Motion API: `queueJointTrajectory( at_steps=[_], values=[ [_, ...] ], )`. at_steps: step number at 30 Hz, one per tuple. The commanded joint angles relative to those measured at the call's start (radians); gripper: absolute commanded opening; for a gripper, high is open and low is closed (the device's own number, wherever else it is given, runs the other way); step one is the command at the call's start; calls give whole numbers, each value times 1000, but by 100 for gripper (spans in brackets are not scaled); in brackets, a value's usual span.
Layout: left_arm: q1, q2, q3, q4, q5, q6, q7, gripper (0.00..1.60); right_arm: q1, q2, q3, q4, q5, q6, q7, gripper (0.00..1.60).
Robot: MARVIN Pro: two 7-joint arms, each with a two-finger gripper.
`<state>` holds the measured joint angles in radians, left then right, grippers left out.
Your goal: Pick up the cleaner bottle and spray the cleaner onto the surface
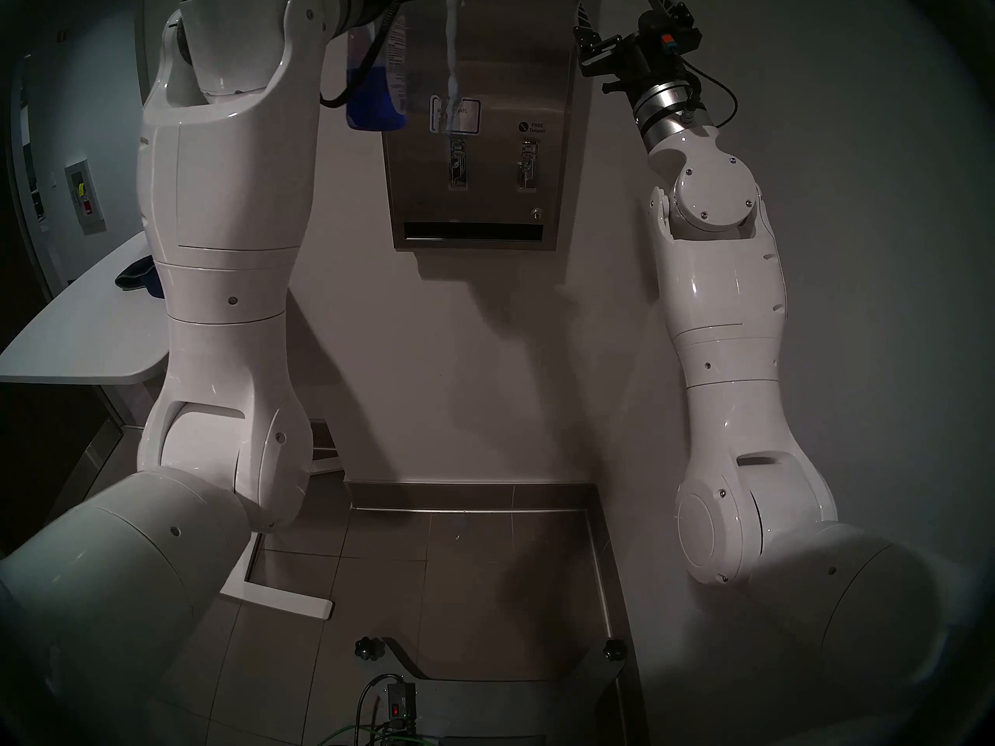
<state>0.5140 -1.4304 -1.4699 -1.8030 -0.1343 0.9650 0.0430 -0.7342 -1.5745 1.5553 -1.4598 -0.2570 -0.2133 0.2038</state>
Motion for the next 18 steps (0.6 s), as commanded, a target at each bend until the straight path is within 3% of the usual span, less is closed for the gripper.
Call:
queueJointTrajectory(
  at_steps=[1,11,18],
  values=[
    [-91,94,-39,-10,74,-5,52,0,-27,-17,-1,-126,-23,61,-24,160],
    [-62,209,-82,18,209,-5,162,0,-94,-36,-5,-254,-64,183,-41,160],
    [-3,254,-124,2,276,-5,229,0,-116,-47,-11,-300,-90,263,-51,160]
  ],
)
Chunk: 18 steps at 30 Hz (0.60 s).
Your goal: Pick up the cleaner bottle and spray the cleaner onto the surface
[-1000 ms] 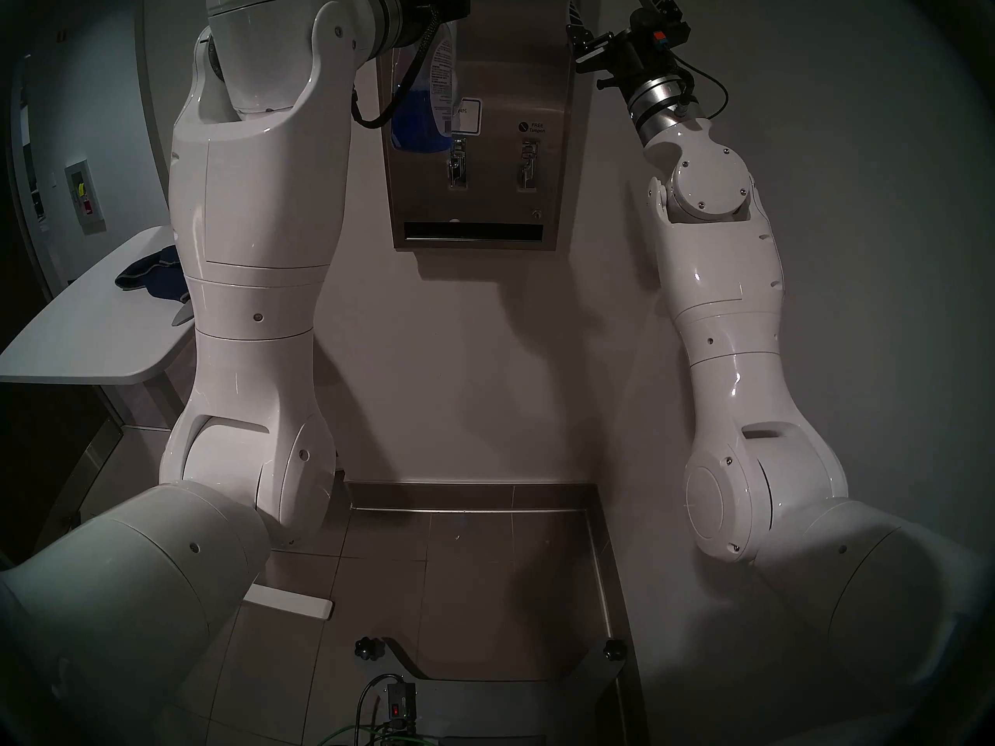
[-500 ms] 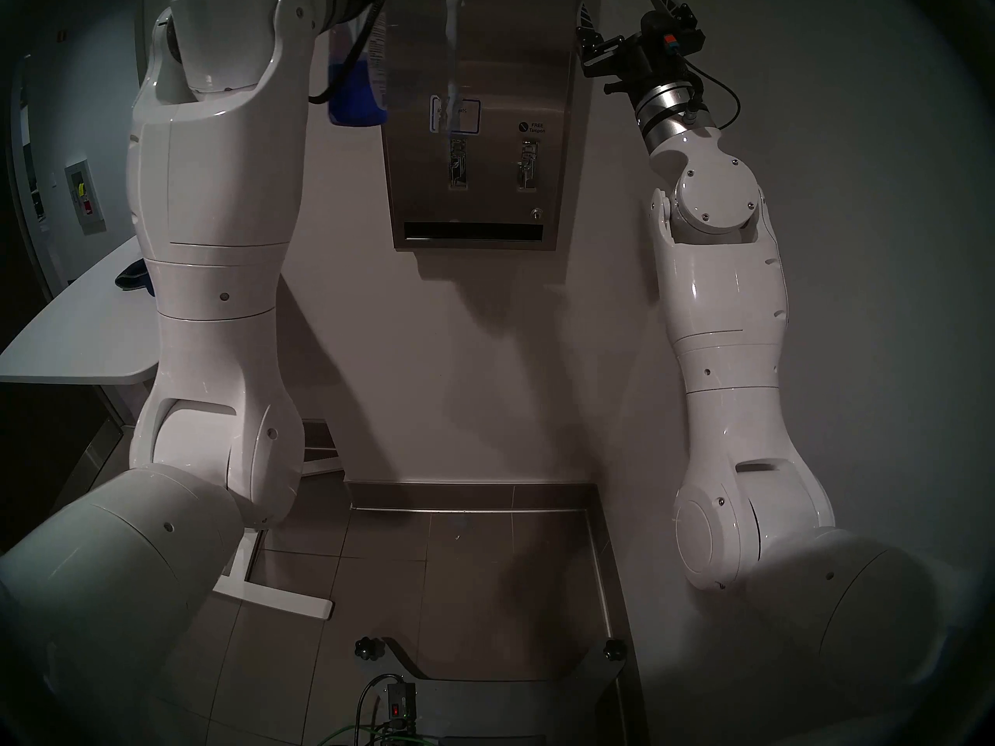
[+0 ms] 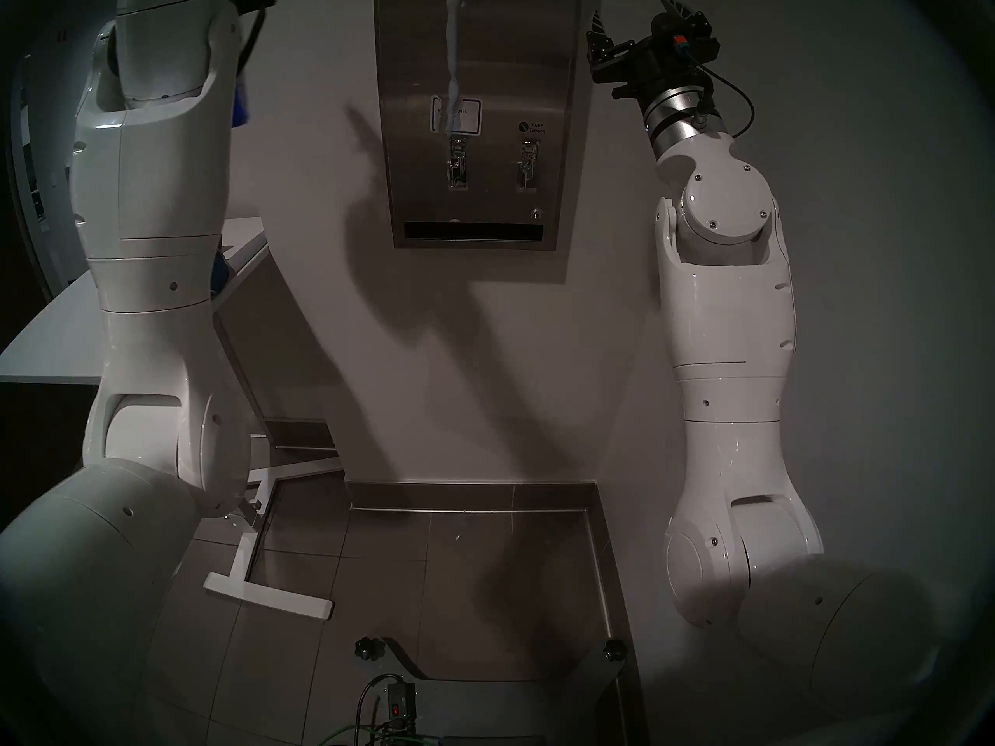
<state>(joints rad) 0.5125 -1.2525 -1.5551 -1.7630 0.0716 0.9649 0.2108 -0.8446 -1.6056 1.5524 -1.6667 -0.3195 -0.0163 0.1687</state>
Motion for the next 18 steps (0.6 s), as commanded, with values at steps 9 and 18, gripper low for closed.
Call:
queueJointTrajectory(
  at_steps=[9,18],
  values=[
    [178,122,-150,-101,152,-5,157,0,-48,-27,-25,-194,-67,207,-21,160],
    [311,45,-255,-165,162,-5,178,0,-63,-34,-43,-255,-104,340,-22,160]
  ],
)
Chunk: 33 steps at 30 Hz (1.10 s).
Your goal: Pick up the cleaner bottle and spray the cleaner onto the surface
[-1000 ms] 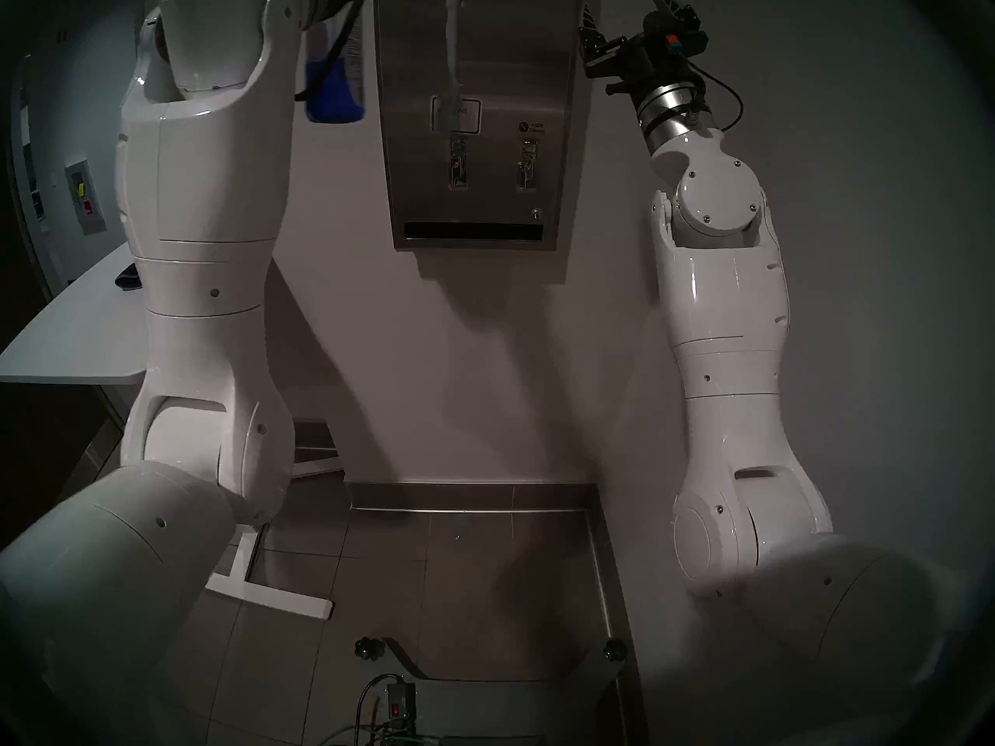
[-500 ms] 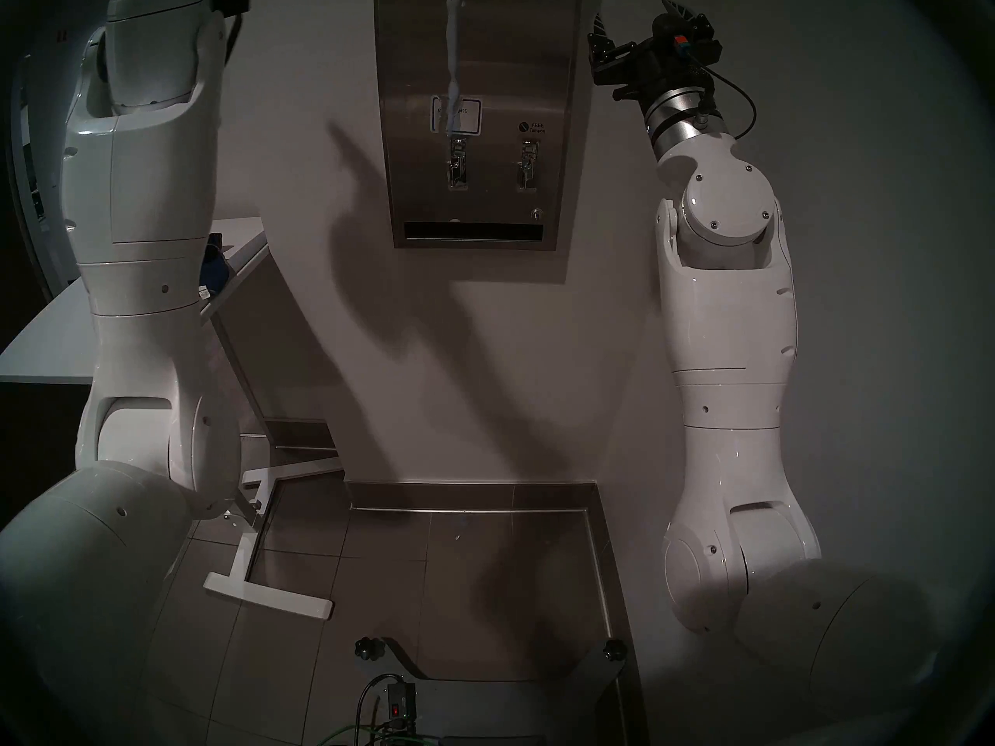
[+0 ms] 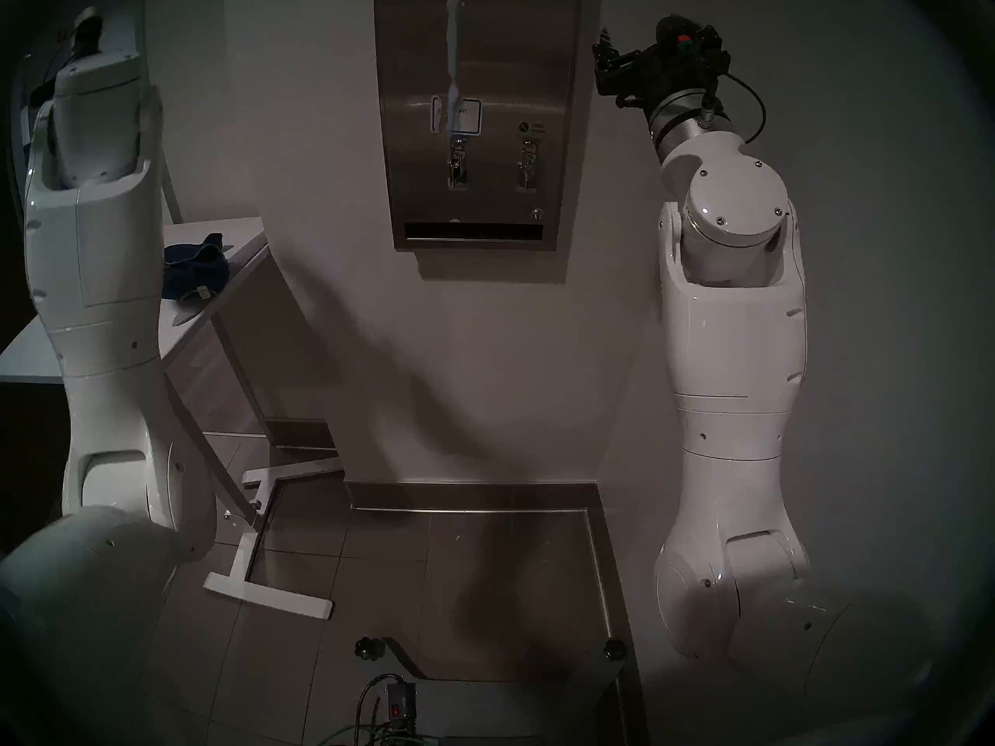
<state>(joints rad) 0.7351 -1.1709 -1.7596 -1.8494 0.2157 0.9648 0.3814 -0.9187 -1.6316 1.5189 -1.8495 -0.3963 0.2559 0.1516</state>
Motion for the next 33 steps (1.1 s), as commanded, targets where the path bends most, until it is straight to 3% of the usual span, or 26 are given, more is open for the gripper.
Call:
queueJointTrajectory(
  at_steps=[1,7,8,14,19,33],
  values=[
    [113,-40,-55,-94,17,-5,3,0,11,-9,-12,-78,-31,82,-5,160],
    [224,-85,-69,-134,13,-5,-24,0,11,-10,-24,-107,-53,166,-1,160],
    [212,-100,-67,-116,20,-5,-30,0,11,-10,-26,-109,-56,175,-1,160],
    [338,-85,-55,-145,8,-5,-68,0,16,-7,-37,-129,-73,245,5,160],
    [363,-86,-63,-133,14,-5,-74,0,20,-3,-44,-137,-80,282,10,160],
    [388,-115,-165,-114,-5,-73,-54,0,25,3,-49,-141,-82,306,13,160]
  ],
)
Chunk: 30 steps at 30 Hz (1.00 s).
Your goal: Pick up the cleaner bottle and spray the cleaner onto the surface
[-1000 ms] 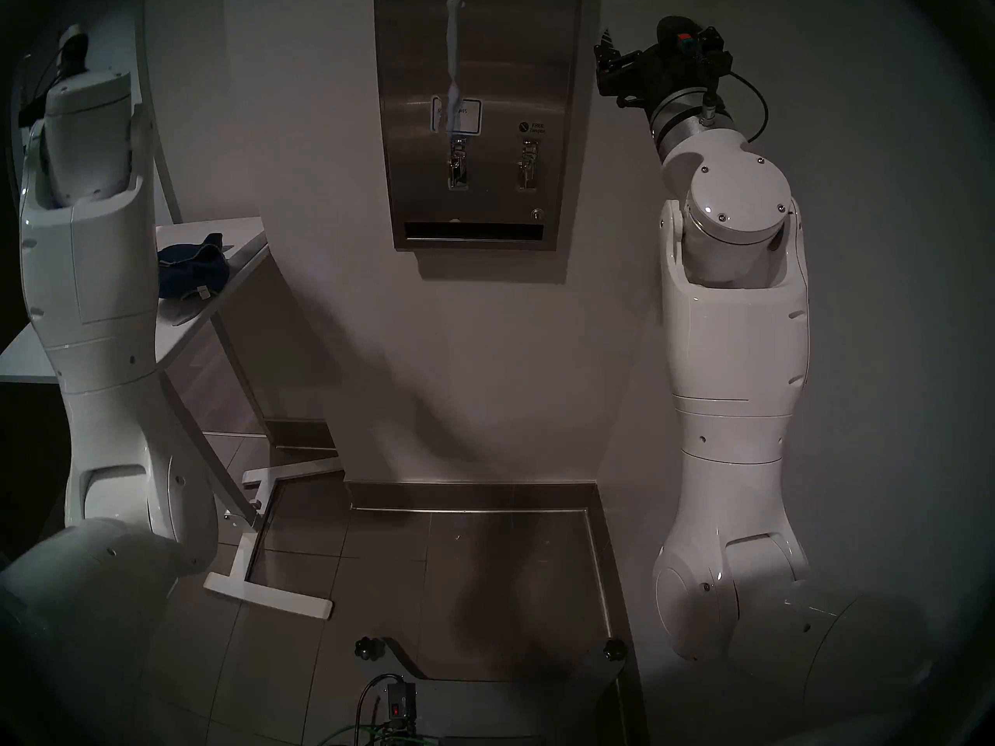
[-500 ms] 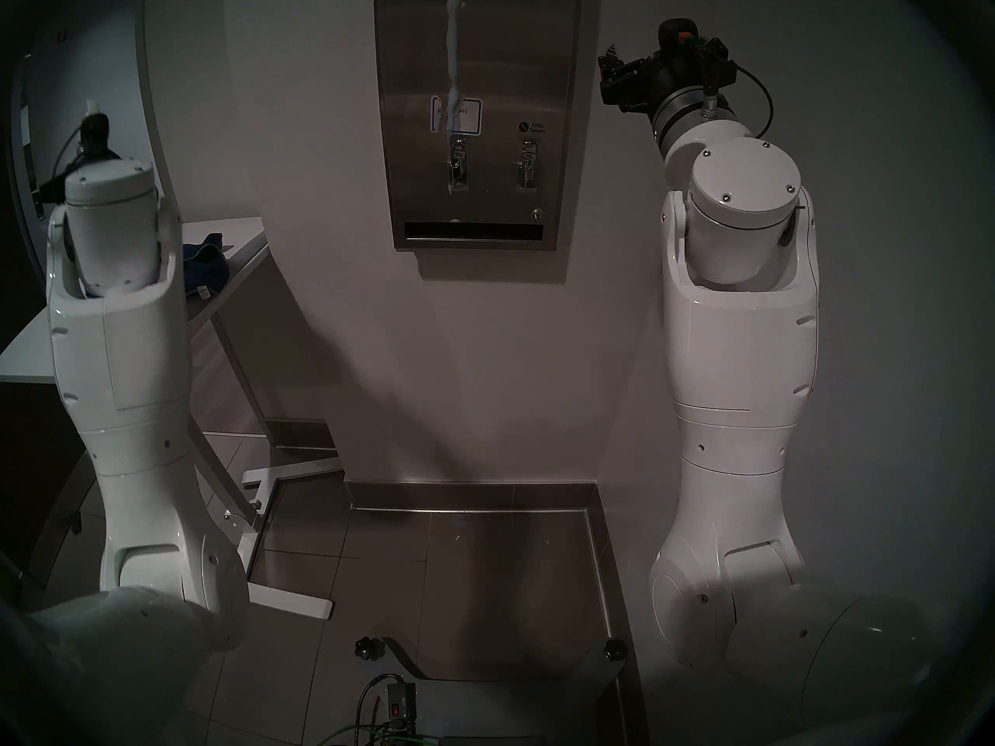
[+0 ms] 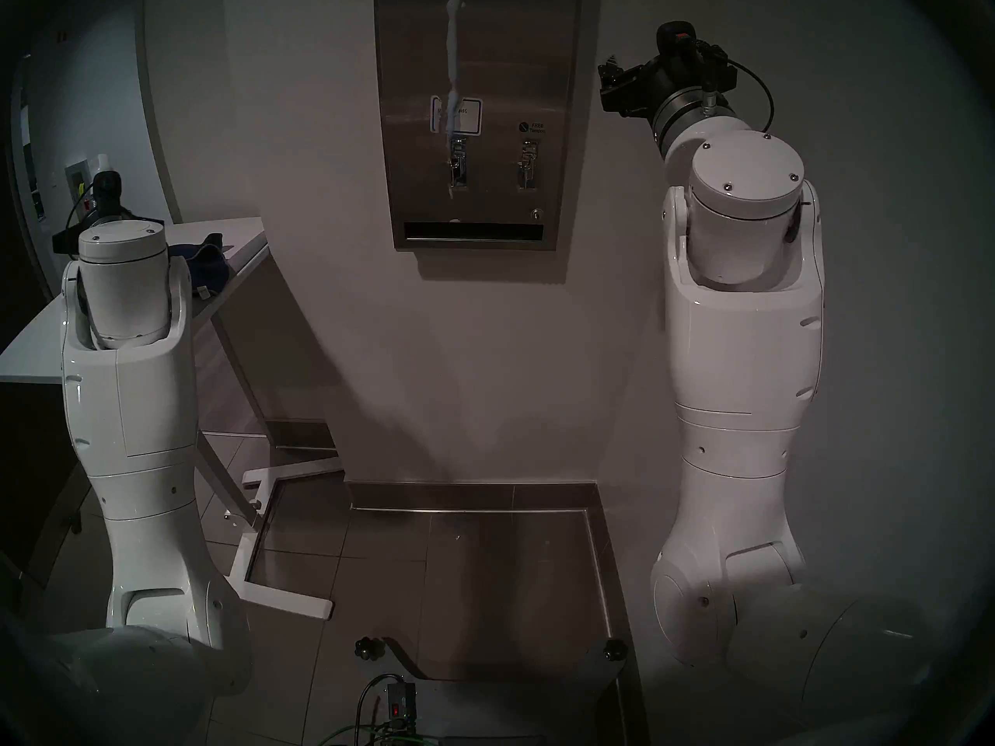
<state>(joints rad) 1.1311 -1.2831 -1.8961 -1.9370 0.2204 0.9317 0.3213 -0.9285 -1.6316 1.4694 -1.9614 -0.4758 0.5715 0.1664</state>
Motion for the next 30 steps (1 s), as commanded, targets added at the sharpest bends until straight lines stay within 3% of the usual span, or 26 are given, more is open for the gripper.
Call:
queueJointTrajectory(
  at_steps=[1,11,26,27,30],
  values=[
    [-2,-6,-33,-30,-12,-41,5,0,35,3,0,-29,-3,-9,-1,160],
    [25,-58,-55,-40,-45,-94,22,0,35,4,0,-30,-2,-9,-1,160],
    [17,-53,-40,21,-48,-155,50,0,35,6,-1,-30,-1,-8,-2,160],
    [17,-53,-40,22,-48,-158,52,19,35,6,-1,-30,-1,-8,-3,160],
    [13,-48,-50,38,-45,-171,67,13,35,6,-2,-30,0,-8,-3,160]
  ],
)
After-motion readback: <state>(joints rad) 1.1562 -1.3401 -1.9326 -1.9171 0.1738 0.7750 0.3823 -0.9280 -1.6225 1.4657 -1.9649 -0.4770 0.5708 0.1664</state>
